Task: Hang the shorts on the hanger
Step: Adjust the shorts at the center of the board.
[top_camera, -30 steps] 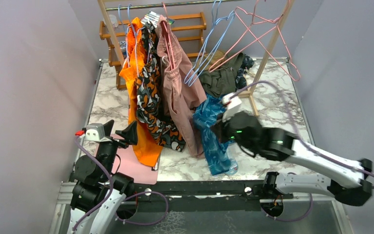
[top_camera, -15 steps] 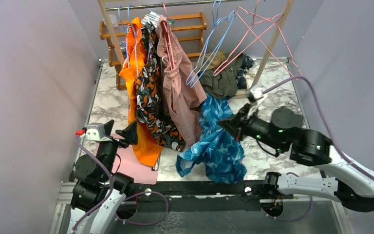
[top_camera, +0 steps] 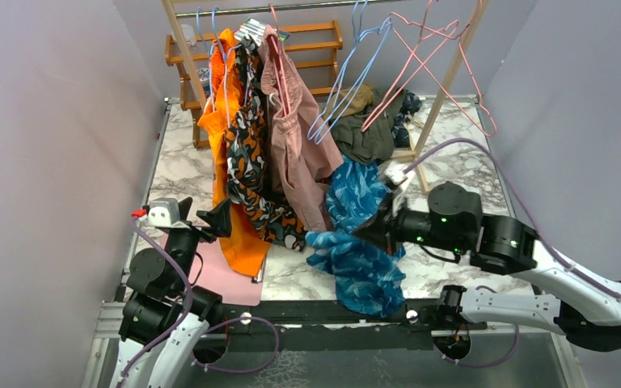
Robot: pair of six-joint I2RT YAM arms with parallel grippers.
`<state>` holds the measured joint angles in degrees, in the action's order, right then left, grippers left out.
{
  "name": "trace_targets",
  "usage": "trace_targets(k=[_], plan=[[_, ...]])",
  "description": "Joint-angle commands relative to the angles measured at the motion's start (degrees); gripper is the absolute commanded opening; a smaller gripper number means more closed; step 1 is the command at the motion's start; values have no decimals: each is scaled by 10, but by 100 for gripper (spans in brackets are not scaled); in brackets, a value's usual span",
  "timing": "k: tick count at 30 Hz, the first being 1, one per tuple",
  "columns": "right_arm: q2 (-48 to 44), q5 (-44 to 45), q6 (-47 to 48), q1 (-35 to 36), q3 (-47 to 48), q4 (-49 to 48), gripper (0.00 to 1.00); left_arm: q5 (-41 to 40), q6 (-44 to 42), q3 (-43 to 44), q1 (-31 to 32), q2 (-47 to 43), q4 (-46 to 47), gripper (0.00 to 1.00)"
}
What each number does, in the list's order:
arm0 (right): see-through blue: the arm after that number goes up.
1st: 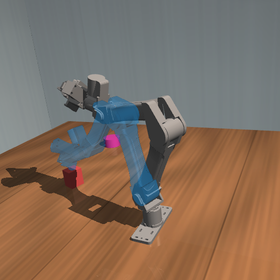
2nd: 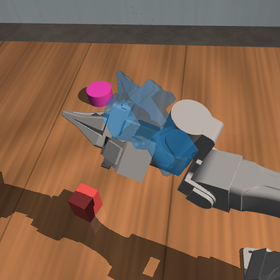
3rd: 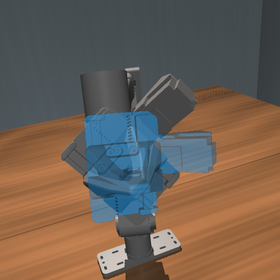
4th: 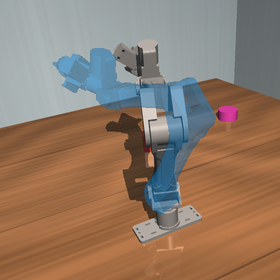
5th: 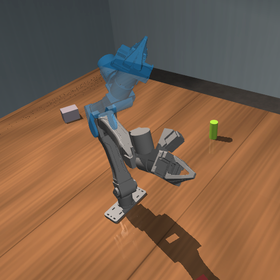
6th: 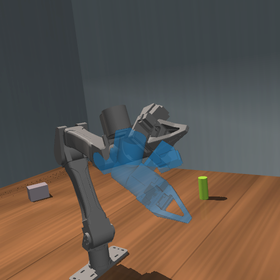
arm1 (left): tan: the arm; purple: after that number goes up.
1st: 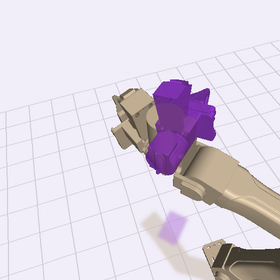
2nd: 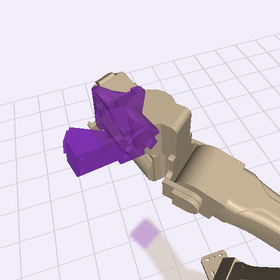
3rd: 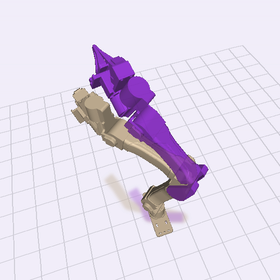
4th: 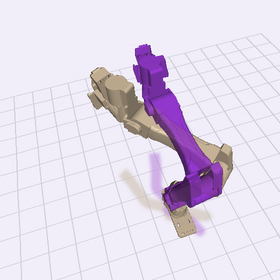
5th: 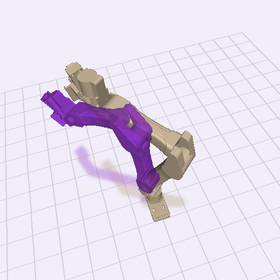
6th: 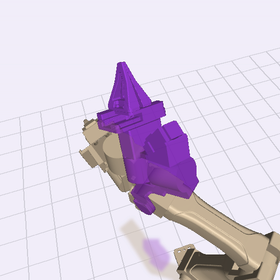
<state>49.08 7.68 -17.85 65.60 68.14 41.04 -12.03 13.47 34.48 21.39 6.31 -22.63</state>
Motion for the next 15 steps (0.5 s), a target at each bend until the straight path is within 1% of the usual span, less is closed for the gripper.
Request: trace_targets(k=[1, 3, 5, 6, 7, 8, 10, 11, 13, 15], plan=[[58, -433, 4, 3, -53, -119, 1, -4, 3, 0, 0, 0, 6, 99], [70, -504, -30, 4, -100, -203, 1, -6, 4, 0, 0, 1, 6, 99], [93, -550, -42, 4, -117, -251, 1, -6, 4, 0, 0, 1, 6, 99], [104, -568, -39, 3, -117, -260, 3, -7, 4, 0, 0, 2, 6, 99], [115, -577, -28, 4, -111, -253, 14, -6, 4, 0, 0, 3, 6, 99], [120, -568, -10, 4, -101, -232, 28, -6, 3, 0, 0, 5, 5, 99], [113, -473, 22, 4, -84, -189, 47, -6, 3, 0, 0, 8, 6, 99], [104, -419, 32, 3, -80, -174, 53, -7, 3, 0, 0, 9, 5, 99], [86, -287, 37, 4, -76, -148, 59, -7, 3, 0, -1, 11, 6, 99], [75, -127, 31, 4, -79, -112, 60, -7, 3, 0, -2, 15, 6, 99]])
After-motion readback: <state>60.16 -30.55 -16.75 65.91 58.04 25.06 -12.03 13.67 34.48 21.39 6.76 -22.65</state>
